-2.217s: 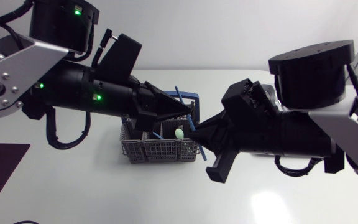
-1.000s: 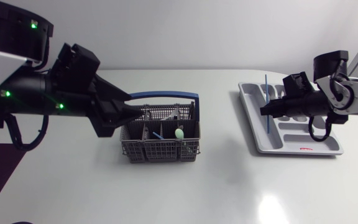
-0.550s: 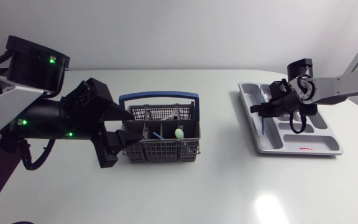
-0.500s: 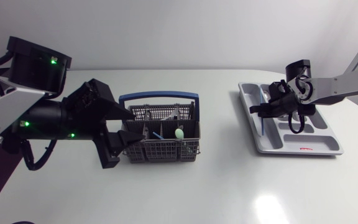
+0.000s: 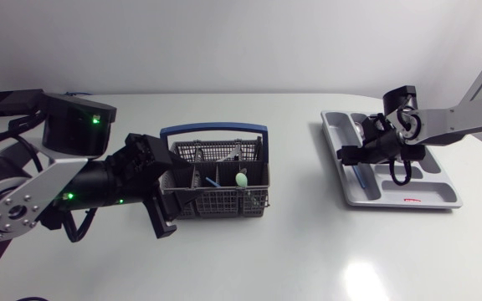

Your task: Unload the cutlery basket into the drawer organizer.

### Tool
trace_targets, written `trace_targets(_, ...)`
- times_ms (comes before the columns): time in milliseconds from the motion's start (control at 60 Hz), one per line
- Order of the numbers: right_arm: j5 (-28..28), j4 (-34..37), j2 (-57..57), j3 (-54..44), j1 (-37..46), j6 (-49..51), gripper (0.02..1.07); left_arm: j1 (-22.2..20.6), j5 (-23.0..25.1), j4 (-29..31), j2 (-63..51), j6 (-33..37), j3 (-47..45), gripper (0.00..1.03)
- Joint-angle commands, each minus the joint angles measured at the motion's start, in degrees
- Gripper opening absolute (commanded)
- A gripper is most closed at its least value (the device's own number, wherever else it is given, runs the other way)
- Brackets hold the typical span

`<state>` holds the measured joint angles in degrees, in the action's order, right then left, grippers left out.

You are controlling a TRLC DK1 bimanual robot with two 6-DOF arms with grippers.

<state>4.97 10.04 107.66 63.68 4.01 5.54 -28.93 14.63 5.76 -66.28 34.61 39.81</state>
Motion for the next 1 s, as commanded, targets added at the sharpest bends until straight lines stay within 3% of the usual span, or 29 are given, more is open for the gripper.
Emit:
trace_targets(0,-0.7,-1.0,-5.2,-3.7,-1.7,-0.9,0.94,0.5,0.0,-2.5,-1.4,1.3,-2.4,0.74)
trace_targets(433,-0.7,-2.0,-16.6,-13.1,-8.1,-1.1,0.94,-1.3,0.7,-12.8,-10.2,0.8,-1.9,0.55)
trace_targets(600,-0.8,-1.7,-19.8,-14.9,-10.5,-1.2,0.94,-2.0,1.6,-13.9,-12.0,-0.1,-0.9,0.55)
trace_targets(983,-2.2,-2.0,-22.2,-17.1,-13.7,-1.0,0.94,-2.2,2.1,-16.6,-13.3,-2.3,0.7,0.23)
